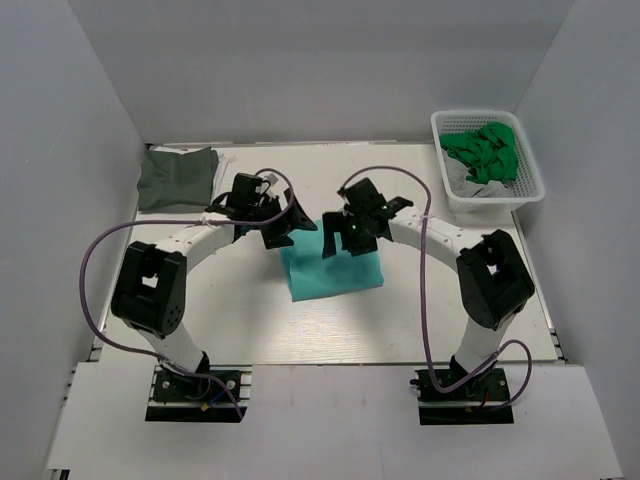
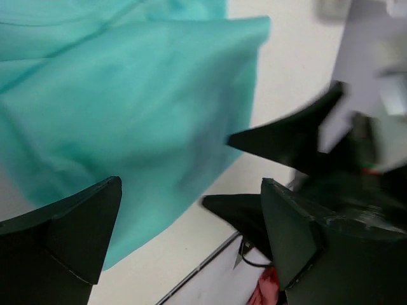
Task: Fold and stack the t-shirts
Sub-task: Smooth out wrinkles on the folded tshirt
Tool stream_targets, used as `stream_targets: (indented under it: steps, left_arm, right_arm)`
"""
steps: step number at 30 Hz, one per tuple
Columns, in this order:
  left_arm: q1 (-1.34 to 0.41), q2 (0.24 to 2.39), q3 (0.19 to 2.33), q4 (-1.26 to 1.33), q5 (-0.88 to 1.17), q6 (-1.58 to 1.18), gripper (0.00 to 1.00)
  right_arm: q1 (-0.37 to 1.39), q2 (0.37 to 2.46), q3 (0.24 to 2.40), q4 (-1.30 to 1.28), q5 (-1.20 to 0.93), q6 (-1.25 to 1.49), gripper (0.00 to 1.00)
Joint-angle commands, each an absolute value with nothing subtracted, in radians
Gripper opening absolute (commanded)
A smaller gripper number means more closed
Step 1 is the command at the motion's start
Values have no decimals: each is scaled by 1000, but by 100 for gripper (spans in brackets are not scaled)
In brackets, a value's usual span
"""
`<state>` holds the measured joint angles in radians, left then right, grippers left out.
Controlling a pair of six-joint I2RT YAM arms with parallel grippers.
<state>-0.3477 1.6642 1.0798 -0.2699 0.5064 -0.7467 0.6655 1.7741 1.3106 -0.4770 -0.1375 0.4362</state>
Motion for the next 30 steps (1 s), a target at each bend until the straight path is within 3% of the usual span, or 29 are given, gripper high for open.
stream_targets:
  steps: [1,8,14,19,23,27,30]
  left_arm:
    - [-403,1706,1127,-158,643,-761,100]
    - [-485,1752,1000,-190,652,-761,100]
    - [-554,1661,833,-229,626,-738,100]
    - [-606,1539,850,-319,560,-712,100]
    - [-606,1442,951,-455,360,-689,100]
    - [-589,1431,1061,-659,122,-759,100]
    - [-566,1454,1107,-754,-61,-828,100]
  right_arm:
    - [673,1756,1209,-309,-253,342,90]
    - [678,1744,1029,-270,-213,342,90]
    - [709,1577,851,-357,-265,322,90]
    - [758,1387,813,-437,-287,348,90]
    - [746,1292,882,-449,-247,412,90]
    - [721,1273,923,-451,128,535,90]
    - [667,1337,1001,-456,216,574,90]
